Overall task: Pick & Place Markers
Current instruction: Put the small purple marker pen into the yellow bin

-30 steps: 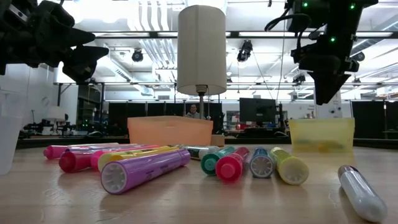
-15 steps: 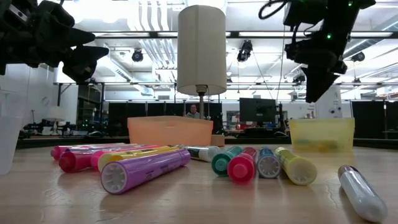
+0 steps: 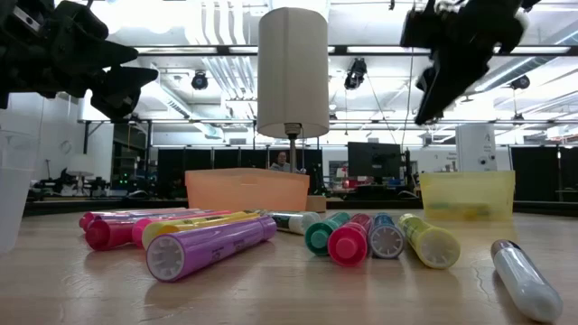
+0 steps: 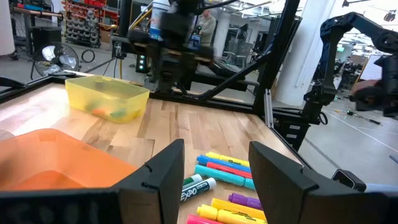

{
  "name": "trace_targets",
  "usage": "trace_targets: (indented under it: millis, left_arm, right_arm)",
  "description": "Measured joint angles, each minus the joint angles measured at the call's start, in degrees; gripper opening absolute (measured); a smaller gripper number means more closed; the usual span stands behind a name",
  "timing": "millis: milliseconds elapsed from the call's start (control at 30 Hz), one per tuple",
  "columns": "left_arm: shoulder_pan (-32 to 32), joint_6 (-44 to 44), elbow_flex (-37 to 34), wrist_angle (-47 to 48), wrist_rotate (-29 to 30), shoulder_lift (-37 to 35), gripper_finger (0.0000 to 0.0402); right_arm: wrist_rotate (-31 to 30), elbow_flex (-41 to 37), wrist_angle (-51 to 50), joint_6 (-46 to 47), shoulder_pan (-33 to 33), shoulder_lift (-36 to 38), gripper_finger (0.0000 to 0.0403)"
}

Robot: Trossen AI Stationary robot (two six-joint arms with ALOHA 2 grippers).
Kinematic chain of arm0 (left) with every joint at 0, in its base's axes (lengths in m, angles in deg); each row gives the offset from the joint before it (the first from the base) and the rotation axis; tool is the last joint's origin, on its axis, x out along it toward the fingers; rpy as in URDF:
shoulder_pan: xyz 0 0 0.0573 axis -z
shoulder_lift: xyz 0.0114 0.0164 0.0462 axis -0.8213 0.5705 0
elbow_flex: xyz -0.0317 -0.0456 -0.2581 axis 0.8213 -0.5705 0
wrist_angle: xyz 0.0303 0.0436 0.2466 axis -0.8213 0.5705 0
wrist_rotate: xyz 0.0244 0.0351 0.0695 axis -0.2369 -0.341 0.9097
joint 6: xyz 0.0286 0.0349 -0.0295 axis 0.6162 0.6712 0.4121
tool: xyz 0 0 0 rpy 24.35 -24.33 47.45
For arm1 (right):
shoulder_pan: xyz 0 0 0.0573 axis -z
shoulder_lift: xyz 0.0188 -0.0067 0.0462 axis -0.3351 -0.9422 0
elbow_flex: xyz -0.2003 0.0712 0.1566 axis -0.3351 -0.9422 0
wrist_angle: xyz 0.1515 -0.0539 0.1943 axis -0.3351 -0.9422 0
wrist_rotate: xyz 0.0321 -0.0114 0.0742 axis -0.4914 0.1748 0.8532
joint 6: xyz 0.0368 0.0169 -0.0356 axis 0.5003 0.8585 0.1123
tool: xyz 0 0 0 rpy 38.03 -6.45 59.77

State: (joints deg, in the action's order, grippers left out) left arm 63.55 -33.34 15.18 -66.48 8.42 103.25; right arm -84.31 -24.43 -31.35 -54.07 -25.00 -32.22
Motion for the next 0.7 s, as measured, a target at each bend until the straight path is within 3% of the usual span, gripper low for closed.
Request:
trace_targets:
  millis: [467, 700]
  left_arm:
    - [-0.02, 0.02, 0.02, 0.0, 0.02, -0.02, 0.0174]
    - [-0.01, 0.01, 0.0, 0.0, 0.0, -0.01, 0.0174]
  right_arm:
    - [12.95, 0.0, 19.85, -2.89, -9.34, -10.02, 0.0164]
    - [13.41, 2.29, 21.85, -2.85, -13.48, -17.75, 0.0164]
